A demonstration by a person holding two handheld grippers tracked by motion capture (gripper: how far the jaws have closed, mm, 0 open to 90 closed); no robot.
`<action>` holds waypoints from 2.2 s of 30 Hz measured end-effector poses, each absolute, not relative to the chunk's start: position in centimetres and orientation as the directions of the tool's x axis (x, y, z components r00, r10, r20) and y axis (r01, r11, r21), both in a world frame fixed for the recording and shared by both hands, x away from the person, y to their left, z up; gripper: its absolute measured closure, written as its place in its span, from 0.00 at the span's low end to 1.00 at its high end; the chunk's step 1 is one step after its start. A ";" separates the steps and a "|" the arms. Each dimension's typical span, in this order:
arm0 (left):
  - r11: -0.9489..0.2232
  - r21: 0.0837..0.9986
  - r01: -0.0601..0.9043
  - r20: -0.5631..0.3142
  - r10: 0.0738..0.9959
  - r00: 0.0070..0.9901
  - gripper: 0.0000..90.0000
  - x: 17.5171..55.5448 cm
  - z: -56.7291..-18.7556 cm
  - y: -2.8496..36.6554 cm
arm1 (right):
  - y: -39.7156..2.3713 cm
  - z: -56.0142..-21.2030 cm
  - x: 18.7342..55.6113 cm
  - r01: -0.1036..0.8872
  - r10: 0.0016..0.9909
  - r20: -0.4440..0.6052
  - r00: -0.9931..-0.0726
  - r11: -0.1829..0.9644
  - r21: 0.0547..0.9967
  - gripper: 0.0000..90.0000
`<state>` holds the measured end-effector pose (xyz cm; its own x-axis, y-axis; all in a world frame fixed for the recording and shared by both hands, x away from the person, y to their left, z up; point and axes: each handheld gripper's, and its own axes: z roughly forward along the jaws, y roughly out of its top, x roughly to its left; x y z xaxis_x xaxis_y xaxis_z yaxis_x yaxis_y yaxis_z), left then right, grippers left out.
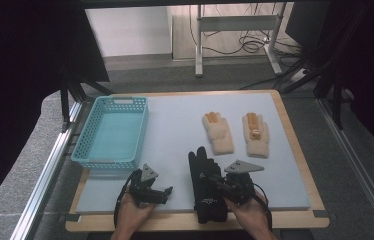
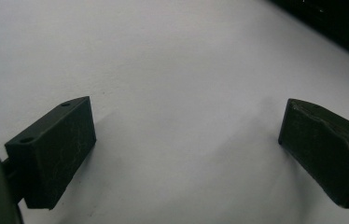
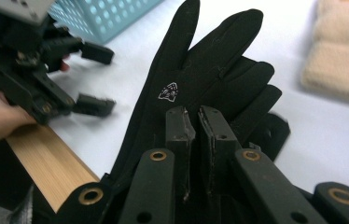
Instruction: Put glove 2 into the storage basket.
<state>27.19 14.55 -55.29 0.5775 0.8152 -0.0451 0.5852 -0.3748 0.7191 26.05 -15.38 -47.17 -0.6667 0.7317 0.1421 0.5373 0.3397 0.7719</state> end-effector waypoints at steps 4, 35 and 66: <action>-0.373 0.720 0.585 -0.046 0.815 0.577 0.05 27.2 -55.3 14.5 | -15.5 -48.6 26.0 0.556 0.743 0.139 -0.655 0.350 0.754 0.85; -0.374 0.719 0.585 -0.045 0.816 0.577 0.05 27.2 -55.3 14.5 | -14.2 -51.9 34.3 0.650 0.693 0.241 -0.679 0.414 0.638 0.78; -0.388 0.712 0.585 -0.040 0.809 0.586 0.05 27.1 -55.2 14.7 | -18.6 -49.6 34.7 0.479 0.634 0.083 -0.769 0.485 0.731 0.79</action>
<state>27.15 14.71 -55.15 0.5860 0.8093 -0.0404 0.5855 -0.3884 0.7116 34.65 -18.60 -49.56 -0.7688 0.6340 0.0834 0.4793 0.4850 0.7315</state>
